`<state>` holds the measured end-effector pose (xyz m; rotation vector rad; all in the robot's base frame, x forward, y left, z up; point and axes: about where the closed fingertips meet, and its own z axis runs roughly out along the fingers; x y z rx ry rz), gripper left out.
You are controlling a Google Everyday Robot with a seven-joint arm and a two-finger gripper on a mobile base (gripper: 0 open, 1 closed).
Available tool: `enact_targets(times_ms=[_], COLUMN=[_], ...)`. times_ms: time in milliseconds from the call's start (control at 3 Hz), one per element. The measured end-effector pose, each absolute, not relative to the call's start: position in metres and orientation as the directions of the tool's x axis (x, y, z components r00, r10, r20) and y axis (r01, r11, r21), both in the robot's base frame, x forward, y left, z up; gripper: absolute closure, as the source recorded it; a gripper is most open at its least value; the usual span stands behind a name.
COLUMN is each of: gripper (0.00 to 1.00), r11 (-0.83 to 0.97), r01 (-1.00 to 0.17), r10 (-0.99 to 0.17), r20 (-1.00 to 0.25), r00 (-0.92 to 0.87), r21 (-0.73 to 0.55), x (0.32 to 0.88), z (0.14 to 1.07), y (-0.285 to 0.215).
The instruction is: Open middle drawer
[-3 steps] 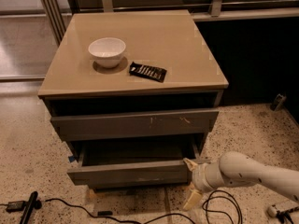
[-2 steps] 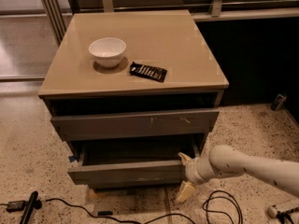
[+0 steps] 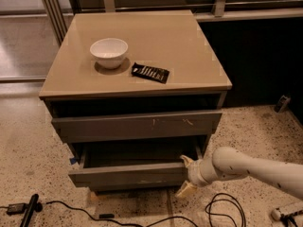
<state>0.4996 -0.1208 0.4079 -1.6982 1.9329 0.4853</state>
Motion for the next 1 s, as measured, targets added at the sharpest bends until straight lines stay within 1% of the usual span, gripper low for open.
enact_targets(times_ms=[333,667,1000], gripper=[0.56,0.80,1.00], r11=[0.151,0.151,0.151], r01=[-0.986,-0.986,-0.986], r10=[-0.801,-0.801,-0.801], r20=[-0.594,-0.594,-0.594], r00=[-0.081,-0.081,-0.081], r21=[-0.069,-0.069,-0.069], x=[0.500,0.500,0.501], z=[0.410,0.419,0.421], y=[-0.120,-0.121,-0.121])
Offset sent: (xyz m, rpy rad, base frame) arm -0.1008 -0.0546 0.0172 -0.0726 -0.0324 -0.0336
